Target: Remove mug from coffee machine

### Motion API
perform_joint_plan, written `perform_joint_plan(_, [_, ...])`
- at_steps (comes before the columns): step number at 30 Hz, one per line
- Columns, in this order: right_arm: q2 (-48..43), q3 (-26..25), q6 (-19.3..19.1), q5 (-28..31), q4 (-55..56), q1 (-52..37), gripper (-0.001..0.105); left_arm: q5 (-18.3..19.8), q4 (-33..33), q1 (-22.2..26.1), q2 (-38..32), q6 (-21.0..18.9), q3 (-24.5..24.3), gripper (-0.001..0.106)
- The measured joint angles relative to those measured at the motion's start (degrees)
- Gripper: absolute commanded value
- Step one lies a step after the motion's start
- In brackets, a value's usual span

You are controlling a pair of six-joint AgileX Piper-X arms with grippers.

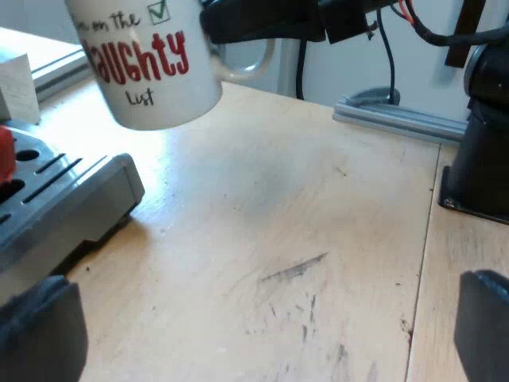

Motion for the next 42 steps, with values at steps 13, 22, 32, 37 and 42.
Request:
perform_joint_plan(13, [-1.69, 0.00, 1.22, 9.47, 5.09, 0.00, 0.000, -0.12, -4.45, 0.00, 7.38, -2.64, 0.00, 0.095])
perform_joint_plan(22, [-1.69, 3.78, 6.59, 11.44, 5.07, -4.46, 0.000, -0.34, -12.49, 0.00, 15.36, -2.78, 0.14, 0.095])
perform_joint_plan(32, [-1.69, 9.22, 7.62, 6.27, -1.58, -14.55, 0.000, -3.51, -12.57, 0.00, 16.94, -2.86, 0.87, 0.095])
perform_joint_plan(37, [-1.69, 11.64, 5.63, 5.99, -6.20, -15.56, 0.000, -7.35, -12.54, 0.00, 16.94, -2.86, 0.87, 0.095])
perform_joint_plan(42, [-1.69, 16.15, -4.04, 4.91, -18.97, -15.53, 0.000, -8.44, -12.54, 0.00, 16.94, -2.86, 0.87, 0.095])
